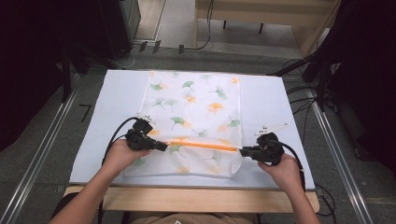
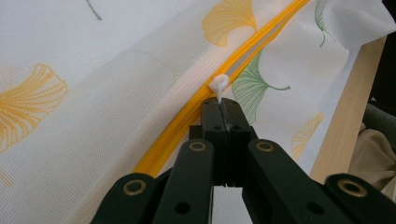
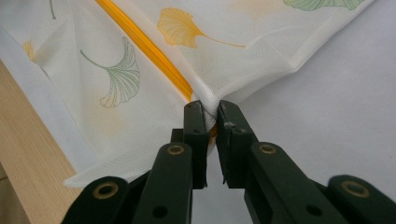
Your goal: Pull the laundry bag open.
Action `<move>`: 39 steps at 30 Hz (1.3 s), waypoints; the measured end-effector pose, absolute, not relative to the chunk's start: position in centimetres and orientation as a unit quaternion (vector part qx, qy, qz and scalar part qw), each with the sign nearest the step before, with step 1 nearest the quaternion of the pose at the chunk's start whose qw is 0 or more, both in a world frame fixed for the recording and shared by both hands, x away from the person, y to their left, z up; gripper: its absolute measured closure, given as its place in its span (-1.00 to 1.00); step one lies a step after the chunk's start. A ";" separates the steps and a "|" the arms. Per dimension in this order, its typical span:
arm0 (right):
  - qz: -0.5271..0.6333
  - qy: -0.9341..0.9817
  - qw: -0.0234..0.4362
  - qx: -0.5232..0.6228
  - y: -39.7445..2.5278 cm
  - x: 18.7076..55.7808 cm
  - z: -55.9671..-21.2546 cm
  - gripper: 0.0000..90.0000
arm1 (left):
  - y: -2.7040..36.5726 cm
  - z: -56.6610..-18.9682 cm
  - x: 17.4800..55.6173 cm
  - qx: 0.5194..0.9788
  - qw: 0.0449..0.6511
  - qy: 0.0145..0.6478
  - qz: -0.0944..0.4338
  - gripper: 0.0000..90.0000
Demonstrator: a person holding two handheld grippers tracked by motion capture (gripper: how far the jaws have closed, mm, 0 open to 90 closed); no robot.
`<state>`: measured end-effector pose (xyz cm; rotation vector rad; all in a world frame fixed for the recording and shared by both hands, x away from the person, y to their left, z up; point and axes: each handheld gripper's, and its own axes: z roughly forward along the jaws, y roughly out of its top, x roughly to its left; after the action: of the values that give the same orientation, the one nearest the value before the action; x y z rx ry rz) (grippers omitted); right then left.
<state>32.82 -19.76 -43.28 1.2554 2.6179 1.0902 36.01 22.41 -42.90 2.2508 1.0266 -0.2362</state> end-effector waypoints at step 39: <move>0.349 0.846 0.018 0.402 -19.7 32.9 -43.3 0.88 | 26.7 -42.9 35.7 0.845 0.319 0.419 -0.090 1.00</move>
<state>32.89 -19.73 -43.35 1.2499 2.6279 1.0848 35.65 26.71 -42.90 2.2228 1.1027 -0.2376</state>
